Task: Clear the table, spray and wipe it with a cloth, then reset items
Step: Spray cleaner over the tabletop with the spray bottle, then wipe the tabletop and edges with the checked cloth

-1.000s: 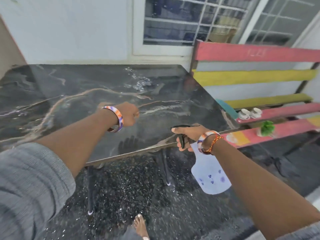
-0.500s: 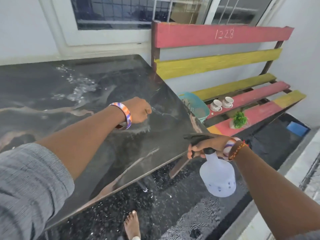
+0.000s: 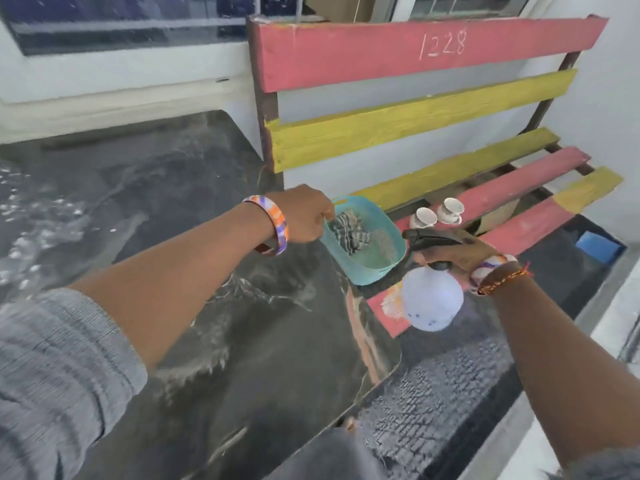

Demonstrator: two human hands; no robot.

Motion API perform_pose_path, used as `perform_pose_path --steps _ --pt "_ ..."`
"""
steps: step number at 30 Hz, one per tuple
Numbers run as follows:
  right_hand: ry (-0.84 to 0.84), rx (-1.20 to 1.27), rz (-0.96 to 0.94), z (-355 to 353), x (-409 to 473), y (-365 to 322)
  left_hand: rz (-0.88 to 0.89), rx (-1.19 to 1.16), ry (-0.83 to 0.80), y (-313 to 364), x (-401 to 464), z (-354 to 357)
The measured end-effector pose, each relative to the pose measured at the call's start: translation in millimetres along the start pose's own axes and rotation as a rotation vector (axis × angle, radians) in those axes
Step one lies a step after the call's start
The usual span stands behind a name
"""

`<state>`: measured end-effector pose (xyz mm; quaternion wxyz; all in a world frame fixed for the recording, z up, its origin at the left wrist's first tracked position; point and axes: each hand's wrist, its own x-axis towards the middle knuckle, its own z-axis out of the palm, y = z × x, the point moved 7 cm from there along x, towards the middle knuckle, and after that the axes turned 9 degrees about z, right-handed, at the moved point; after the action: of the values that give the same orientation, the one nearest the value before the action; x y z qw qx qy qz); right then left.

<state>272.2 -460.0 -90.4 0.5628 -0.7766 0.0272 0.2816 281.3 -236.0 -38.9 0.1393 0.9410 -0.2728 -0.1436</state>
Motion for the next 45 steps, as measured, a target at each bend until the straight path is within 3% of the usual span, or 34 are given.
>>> perform_pose_path --steps 7,10,14,19,25,29,37,45 --pt "-0.133 0.117 -0.138 -46.6 109.1 0.0 -0.057 0.068 -0.200 -0.5 132.0 31.3" --pt "-0.209 0.240 -0.066 -53.3 153.3 15.8 -0.125 0.083 -0.368 -21.4 174.8 69.7" --pt "-0.380 0.138 0.050 -48.2 197.2 42.3 -0.290 -0.024 -0.426 -59.0 226.3 124.6" --pt "-0.455 0.076 0.063 -37.9 217.8 80.6 -0.382 0.000 -0.529 -78.1 243.3 186.8" --pt "-0.657 0.027 0.081 -36.5 226.6 86.4 -0.519 0.122 -0.704 -103.3 252.1 260.3" --pt "-0.750 -0.183 0.105 -47.3 227.6 88.5 -0.523 0.036 -0.605 -91.1 264.5 250.3" --pt "-0.549 -0.211 0.179 -91.4 223.5 83.6 -0.481 0.018 -0.359 -84.4 268.5 202.4" --pt "-0.233 -0.156 0.007 -113.3 195.8 8.8 -0.641 -0.434 0.266 -70.8 213.1 70.8"
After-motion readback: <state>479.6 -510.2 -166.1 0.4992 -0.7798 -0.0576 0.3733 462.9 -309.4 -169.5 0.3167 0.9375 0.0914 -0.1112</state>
